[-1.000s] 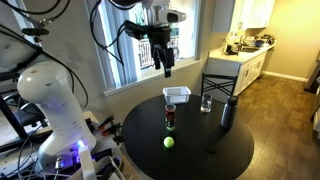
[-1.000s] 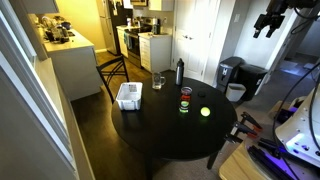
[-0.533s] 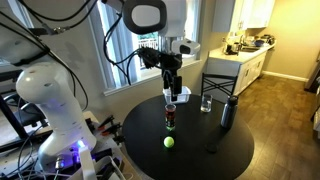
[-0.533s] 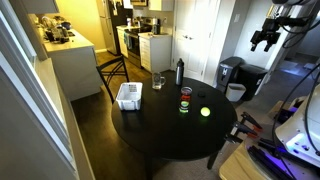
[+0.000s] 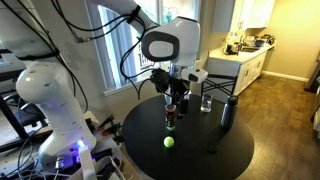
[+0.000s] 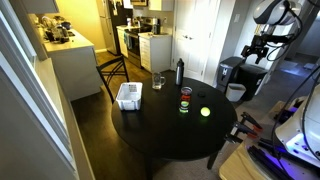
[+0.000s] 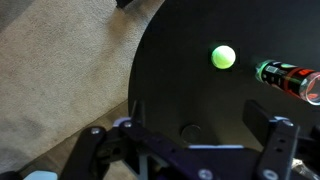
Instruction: Put the green ball in the container
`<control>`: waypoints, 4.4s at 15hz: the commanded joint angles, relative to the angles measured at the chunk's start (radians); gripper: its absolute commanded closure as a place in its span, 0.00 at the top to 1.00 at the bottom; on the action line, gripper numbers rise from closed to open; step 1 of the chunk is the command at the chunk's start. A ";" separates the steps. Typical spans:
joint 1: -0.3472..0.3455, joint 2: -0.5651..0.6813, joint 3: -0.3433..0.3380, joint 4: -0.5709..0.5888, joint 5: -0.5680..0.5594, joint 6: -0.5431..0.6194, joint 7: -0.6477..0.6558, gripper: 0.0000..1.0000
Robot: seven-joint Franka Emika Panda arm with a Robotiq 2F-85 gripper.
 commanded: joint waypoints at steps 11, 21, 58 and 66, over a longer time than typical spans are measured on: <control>-0.039 0.287 0.128 0.057 0.078 0.257 -0.103 1.00; -0.047 0.264 0.143 0.081 0.076 0.138 -0.091 1.00; -0.110 1.158 0.456 0.778 0.302 0.139 -0.072 1.00; -0.059 1.277 0.439 0.901 0.287 -0.023 -0.016 1.00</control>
